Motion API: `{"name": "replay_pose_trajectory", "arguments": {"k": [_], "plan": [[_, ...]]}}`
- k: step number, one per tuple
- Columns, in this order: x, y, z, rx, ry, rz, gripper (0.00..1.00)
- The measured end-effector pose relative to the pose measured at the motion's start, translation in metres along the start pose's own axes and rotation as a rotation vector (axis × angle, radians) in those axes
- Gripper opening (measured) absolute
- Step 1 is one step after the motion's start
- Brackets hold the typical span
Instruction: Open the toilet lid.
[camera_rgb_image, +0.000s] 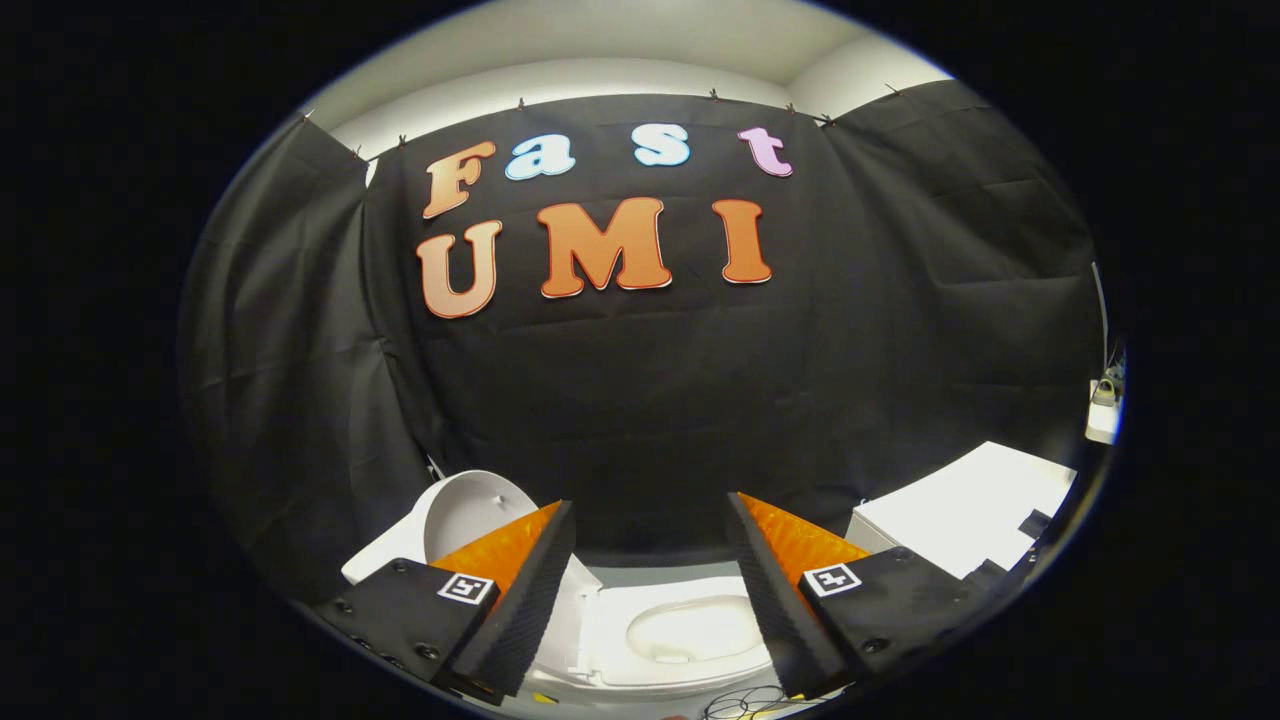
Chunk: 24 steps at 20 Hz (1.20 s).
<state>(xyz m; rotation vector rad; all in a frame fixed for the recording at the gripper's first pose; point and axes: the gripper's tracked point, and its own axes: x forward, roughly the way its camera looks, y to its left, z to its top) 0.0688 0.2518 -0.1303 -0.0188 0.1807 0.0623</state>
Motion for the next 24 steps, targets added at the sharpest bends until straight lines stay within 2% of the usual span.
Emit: {"name": "replay_pose_trajectory", "arguments": {"k": [11, 24], "plan": [[-0.002, -0.011, 0.005, 0.006, -0.012, -0.018, 0.97], [0.002, -0.018, -0.009, 0.027, 0.017, -0.032, 0.97]]}}
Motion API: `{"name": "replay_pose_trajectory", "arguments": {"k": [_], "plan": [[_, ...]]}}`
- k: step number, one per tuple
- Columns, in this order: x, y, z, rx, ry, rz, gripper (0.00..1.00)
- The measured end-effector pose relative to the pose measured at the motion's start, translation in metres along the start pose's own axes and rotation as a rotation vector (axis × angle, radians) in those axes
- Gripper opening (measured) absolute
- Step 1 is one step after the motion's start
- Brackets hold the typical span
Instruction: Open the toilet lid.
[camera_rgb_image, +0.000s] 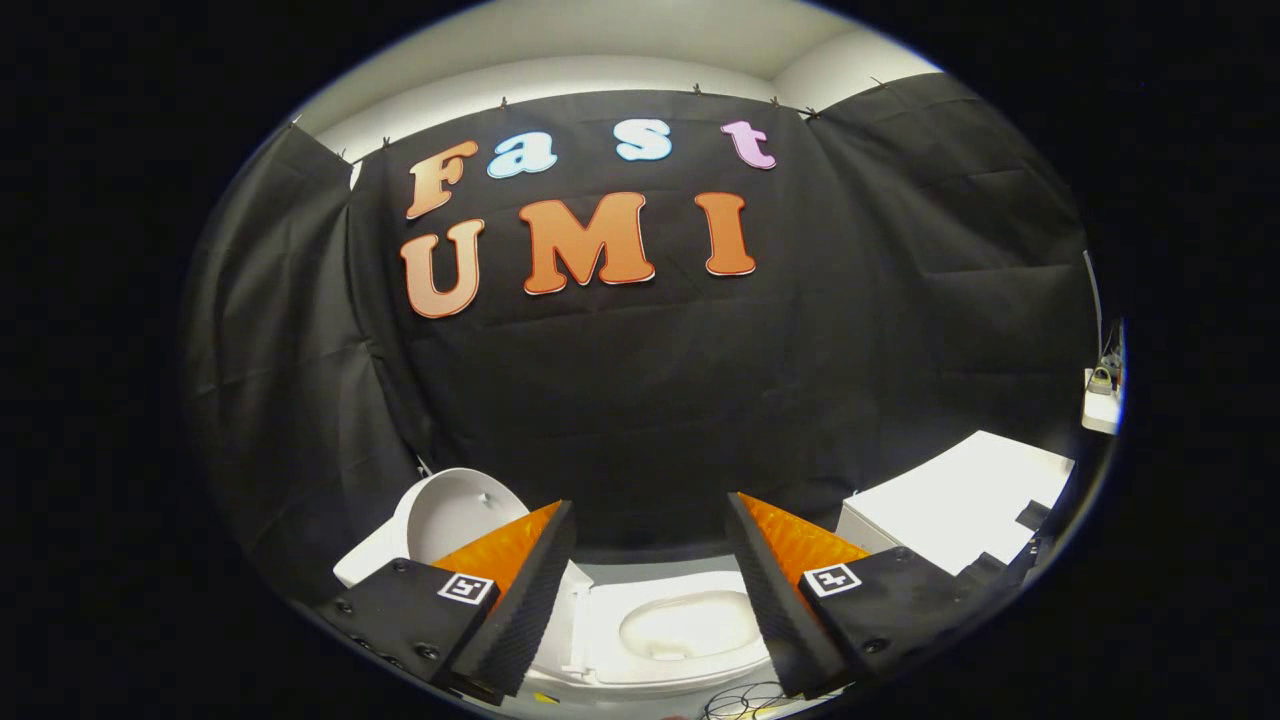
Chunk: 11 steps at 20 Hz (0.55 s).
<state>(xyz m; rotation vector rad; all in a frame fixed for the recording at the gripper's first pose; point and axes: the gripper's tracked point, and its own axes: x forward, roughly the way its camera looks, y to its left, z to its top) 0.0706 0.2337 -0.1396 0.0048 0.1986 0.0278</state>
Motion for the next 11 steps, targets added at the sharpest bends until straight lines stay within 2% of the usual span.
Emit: {"name": "replay_pose_trajectory", "arguments": {"k": [11], "plan": [[0.0003, -0.0056, -0.0016, 0.012, 0.003, -0.009, 0.97]]}}
